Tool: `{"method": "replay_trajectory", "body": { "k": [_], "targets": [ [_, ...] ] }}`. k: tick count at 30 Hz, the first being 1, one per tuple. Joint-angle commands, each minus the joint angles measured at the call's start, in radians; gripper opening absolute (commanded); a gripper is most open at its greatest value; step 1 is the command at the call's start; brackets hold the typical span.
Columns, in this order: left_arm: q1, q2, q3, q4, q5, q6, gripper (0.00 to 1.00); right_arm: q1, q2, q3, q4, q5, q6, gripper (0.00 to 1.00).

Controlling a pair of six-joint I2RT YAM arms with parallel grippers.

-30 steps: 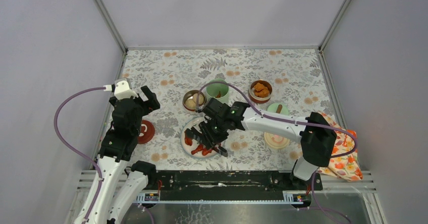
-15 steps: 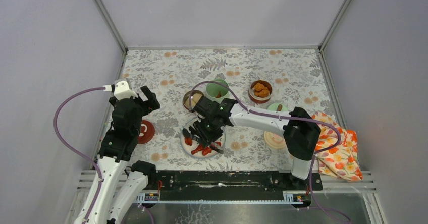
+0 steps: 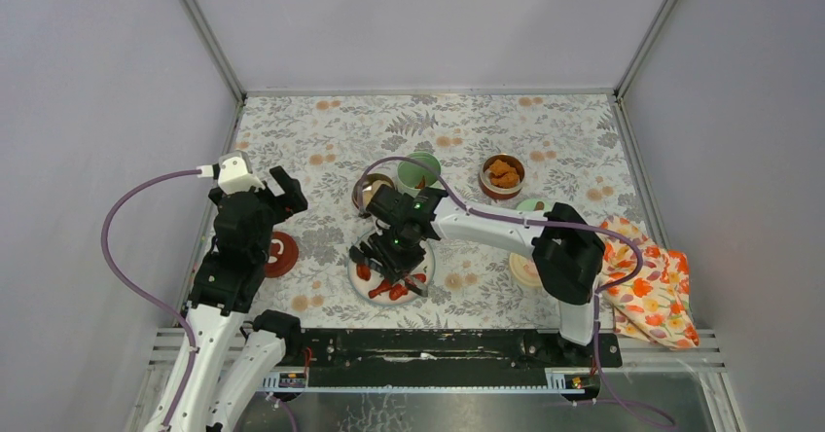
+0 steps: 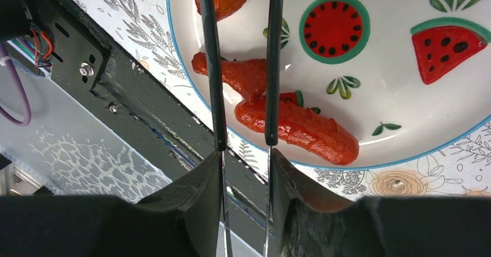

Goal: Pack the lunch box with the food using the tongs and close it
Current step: Pick up the fake food from the plate, then place the fake food in the packing box.

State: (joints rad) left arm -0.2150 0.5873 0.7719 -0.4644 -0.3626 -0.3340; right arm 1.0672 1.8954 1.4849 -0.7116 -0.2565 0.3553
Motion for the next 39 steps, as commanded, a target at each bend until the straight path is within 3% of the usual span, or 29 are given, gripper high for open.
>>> {"method": "replay_trajectory", "body": {
  "k": [1, 7, 14, 29, 39],
  "targets": [
    [0.006, -0.012, -0.008, 0.054, 0.005, 0.0, 0.98, -0.006, 0.016, 0.048, -0.036, -0.021, -0.021, 0.37],
    [0.006, -0.015, -0.008, 0.053, 0.005, 0.0, 0.98, -0.024, -0.007, 0.041, -0.036, -0.017, -0.027, 0.21],
    [0.006, -0.017, -0.009, 0.055, 0.005, 0.0, 0.98, -0.066, -0.109, -0.018, -0.033, -0.005, -0.03, 0.11],
    [0.006, -0.012, -0.008, 0.055, 0.005, 0.0, 0.99, -0.103, -0.295, -0.062, -0.038, 0.033, -0.056, 0.08],
    [0.008, -0.009, -0.007, 0.055, 0.007, -0.001, 0.99, -0.201, -0.407, 0.051, -0.111, 0.077, -0.097, 0.07]
  ]
}}
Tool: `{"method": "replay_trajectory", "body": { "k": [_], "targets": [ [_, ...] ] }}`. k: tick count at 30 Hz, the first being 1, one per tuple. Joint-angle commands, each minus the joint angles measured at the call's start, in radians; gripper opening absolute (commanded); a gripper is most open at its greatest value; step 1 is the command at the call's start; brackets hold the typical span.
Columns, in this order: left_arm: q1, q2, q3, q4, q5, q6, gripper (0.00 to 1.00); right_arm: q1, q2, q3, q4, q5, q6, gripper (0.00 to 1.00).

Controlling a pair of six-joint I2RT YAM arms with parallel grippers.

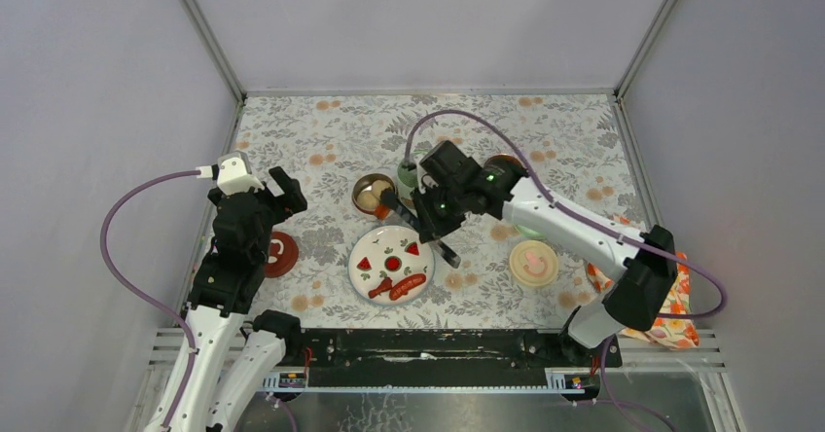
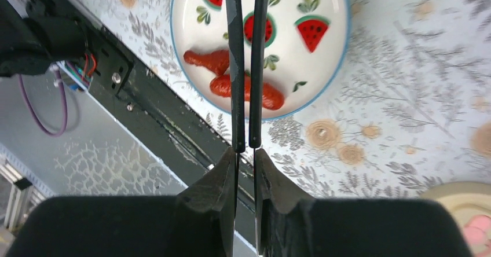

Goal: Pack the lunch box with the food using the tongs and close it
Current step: Place the fake food in the packing box.

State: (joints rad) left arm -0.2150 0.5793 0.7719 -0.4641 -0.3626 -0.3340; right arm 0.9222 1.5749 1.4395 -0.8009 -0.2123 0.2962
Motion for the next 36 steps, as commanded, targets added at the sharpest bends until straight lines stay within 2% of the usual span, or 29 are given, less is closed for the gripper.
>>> {"method": "replay_trajectory", "body": {
  "k": [1, 12, 24, 36],
  "targets": [
    [0.008, -0.001, -0.007, 0.054, 0.007, 0.0, 0.98, -0.076, -0.096, 0.106, -0.028, 0.034, -0.045, 0.07],
    [0.008, -0.001, -0.009, 0.055, 0.01, 0.0, 0.98, -0.267, -0.14, 0.104, 0.0, -0.046, -0.069, 0.07],
    [0.008, -0.001, -0.009, 0.054, 0.011, 0.0, 0.99, -0.335, -0.105, -0.06, 0.12, -0.098, -0.027, 0.12],
    [0.009, 0.002, -0.009, 0.055, 0.012, 0.0, 0.98, -0.364, -0.125, -0.115, 0.155, -0.137, -0.001, 0.32]
  ]
}}
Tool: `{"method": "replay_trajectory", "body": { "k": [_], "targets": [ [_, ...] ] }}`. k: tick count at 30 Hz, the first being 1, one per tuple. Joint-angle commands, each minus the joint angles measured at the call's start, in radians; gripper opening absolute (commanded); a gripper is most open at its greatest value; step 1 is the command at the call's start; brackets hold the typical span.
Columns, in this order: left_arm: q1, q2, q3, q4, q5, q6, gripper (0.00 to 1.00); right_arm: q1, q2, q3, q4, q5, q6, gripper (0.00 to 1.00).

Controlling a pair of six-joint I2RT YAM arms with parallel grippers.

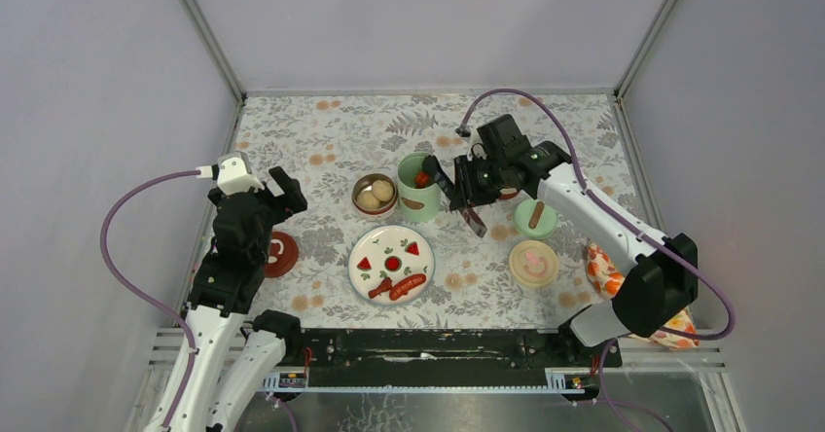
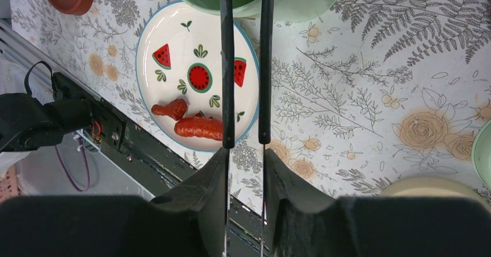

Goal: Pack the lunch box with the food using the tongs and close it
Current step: Place the fake food in the packing box.

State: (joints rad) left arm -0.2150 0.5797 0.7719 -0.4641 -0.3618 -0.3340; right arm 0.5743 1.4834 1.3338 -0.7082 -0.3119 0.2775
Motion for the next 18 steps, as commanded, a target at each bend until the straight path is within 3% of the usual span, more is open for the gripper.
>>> {"method": "replay_trajectory", "body": {
  "k": [1, 18],
  "targets": [
    [0.008, 0.002, -0.009, 0.054, 0.011, 0.0, 0.98, -0.016, -0.038, -0.012, 0.064, -0.039, 0.022, 0.33],
    [0.008, 0.003, -0.01, 0.055, 0.011, 0.0, 0.98, -0.019, -0.091, -0.005, 0.058, -0.04, 0.016, 0.37]
  ]
}}
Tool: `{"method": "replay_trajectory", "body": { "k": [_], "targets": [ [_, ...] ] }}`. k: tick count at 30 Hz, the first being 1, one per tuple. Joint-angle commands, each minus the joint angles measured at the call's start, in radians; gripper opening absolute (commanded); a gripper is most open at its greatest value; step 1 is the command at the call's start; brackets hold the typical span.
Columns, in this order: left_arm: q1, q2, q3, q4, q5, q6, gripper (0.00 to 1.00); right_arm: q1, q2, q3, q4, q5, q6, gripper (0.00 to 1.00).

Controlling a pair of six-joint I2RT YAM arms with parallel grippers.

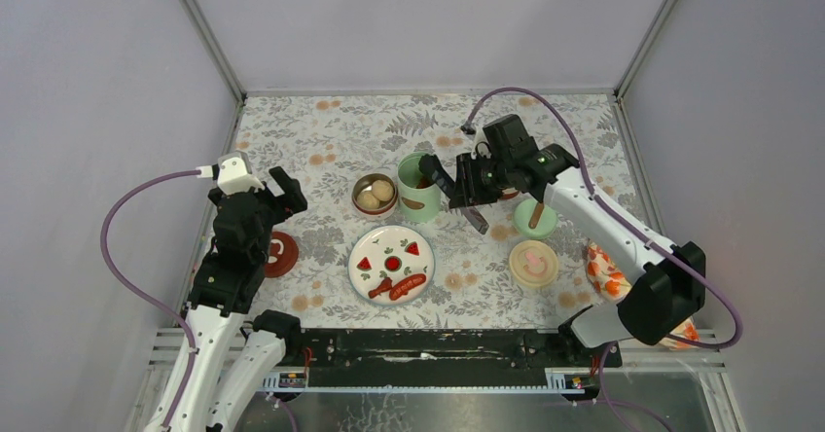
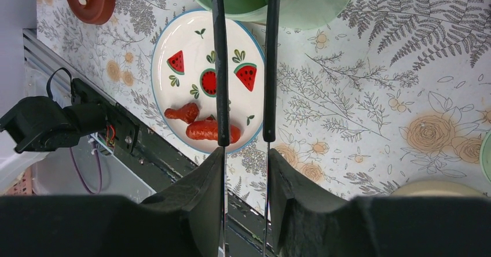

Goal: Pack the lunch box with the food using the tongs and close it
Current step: Place the fake food in the packing box, then pick up the fake food from the plate.

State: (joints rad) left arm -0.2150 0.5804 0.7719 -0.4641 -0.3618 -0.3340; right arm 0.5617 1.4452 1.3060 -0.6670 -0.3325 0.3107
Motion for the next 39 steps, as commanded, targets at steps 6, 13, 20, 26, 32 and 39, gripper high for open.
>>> {"method": "replay_trajectory", "body": {
  "k": [6, 13, 20, 26, 32, 39],
  "targets": [
    [0.008, 0.006, -0.008, 0.055, 0.011, 0.0, 0.98, -0.005, -0.078, 0.039, -0.037, -0.059, -0.057, 0.37],
    [0.009, 0.015, -0.008, 0.056, 0.011, 0.0, 0.98, 0.038, -0.107, 0.065, -0.121, -0.075, -0.099, 0.37],
    [0.014, 0.021, -0.007, 0.056, 0.016, 0.0, 0.98, 0.182, -0.076, 0.103, -0.214, 0.007, -0.139, 0.37],
    [0.015, 0.019, -0.008, 0.056, 0.012, 0.0, 0.98, 0.288, -0.039, 0.117, -0.264, 0.04, -0.159, 0.37],
    [0.016, 0.019, -0.008, 0.056, 0.008, 0.0, 0.99, 0.406, 0.019, 0.119, -0.324, 0.115, -0.189, 0.37],
    [0.016, 0.015, -0.006, 0.045, -0.034, -0.008, 0.98, 0.562, 0.108, 0.15, -0.375, 0.241, -0.227, 0.36]
  ]
}}
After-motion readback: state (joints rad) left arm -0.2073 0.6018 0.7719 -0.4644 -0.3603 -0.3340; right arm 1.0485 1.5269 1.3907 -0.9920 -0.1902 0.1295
